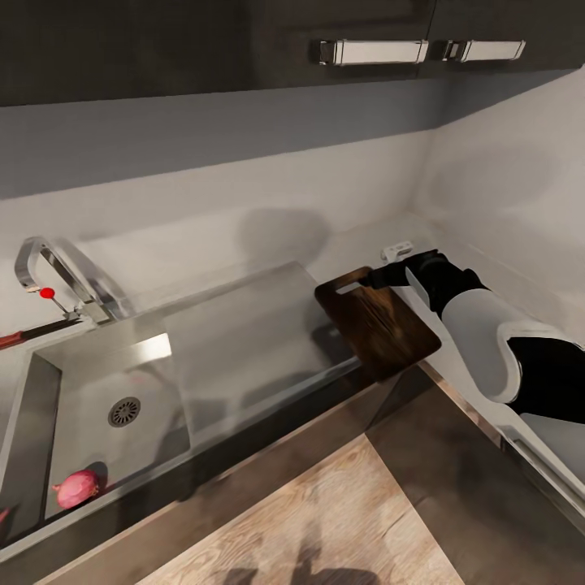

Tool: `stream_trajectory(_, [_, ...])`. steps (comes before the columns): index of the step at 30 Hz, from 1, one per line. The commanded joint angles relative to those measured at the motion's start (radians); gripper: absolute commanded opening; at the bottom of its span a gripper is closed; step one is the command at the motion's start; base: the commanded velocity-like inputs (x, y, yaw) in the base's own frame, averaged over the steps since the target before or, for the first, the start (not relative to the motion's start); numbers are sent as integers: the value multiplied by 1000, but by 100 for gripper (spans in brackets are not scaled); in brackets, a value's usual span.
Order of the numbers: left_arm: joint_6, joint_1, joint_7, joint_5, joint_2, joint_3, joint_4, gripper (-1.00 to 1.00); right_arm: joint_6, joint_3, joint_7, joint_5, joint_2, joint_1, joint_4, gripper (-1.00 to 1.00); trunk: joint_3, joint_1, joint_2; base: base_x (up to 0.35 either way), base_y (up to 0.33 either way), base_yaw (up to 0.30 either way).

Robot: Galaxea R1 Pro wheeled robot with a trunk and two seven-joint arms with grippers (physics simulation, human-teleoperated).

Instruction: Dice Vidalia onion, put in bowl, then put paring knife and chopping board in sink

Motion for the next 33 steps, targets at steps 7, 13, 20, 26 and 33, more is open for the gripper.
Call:
stream_trajectory(7, [-2, 1, 2, 1, 15, 4, 3, 100, 4, -6, -67, 5, 15, 0, 1, -100, -1, 1, -2, 0, 0, 0])
stream_trajectory(13, [-3, 0, 3, 1, 20, 4, 4, 100, 4, -6, -115, 5, 42, 20, 7, -100, -1, 1, -2, 0, 0, 0])
stream_trajectory(20, [-4, 0, 3, 1, 22, 4, 5, 100, 5, -7, -356, 4, 128, 21, 6, -100, -1, 1, -2, 0, 0, 0])
stream_trajectory(26, [-3, 1, 3, 2, 21, 6, 14, 100, 7, -37, -386, 4, 134, 21, 5, -100, -1, 1, -2, -8, 0, 0])
stream_trajectory(33, [-3, 1, 3, 3, 23, 6, 21, 100, 9, -79, -388, 5, 135, 21, 6, -100, -1, 1, -2, -184, 123, 0])
